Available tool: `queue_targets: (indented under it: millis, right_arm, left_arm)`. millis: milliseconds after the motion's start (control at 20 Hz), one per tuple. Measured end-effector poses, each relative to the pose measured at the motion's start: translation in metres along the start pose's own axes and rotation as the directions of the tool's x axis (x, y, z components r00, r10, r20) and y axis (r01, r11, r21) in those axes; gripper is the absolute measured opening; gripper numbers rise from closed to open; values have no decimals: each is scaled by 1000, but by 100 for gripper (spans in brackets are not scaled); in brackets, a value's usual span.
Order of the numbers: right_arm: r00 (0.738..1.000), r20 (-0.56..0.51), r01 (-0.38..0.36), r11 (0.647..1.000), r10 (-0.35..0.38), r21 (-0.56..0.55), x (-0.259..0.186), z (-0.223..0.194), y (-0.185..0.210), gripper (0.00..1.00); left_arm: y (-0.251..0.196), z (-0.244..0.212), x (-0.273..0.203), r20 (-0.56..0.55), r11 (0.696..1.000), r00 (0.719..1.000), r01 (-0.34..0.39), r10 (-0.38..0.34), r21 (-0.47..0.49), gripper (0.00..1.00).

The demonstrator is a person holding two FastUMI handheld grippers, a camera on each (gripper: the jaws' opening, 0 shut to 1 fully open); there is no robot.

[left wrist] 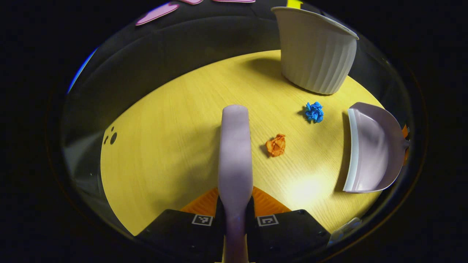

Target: Pick up the small broom and dustpan from the desktop, sweep the trash into the dustpan with the broom, and then empty the trash into the garbage bin.

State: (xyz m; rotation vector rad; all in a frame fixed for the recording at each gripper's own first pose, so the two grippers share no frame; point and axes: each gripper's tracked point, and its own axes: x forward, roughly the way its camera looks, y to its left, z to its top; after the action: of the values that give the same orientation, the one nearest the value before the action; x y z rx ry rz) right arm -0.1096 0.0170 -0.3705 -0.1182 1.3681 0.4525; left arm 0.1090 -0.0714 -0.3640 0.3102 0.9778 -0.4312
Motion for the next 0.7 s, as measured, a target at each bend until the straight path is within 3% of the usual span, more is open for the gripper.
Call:
queue_targets:
  millis: [300,700]
  right_arm:
    - [1000,-9,-9,1000,9,-21,7,5,-10,36]
    - [1000,-2,-15,995,15,-96,13,6,-25,36]
  left_arm:
    - [-41,25,9,17,993,997,79,-81,83,29]
    - [-122,45,-12,10,942,949,311,-315,125,28]
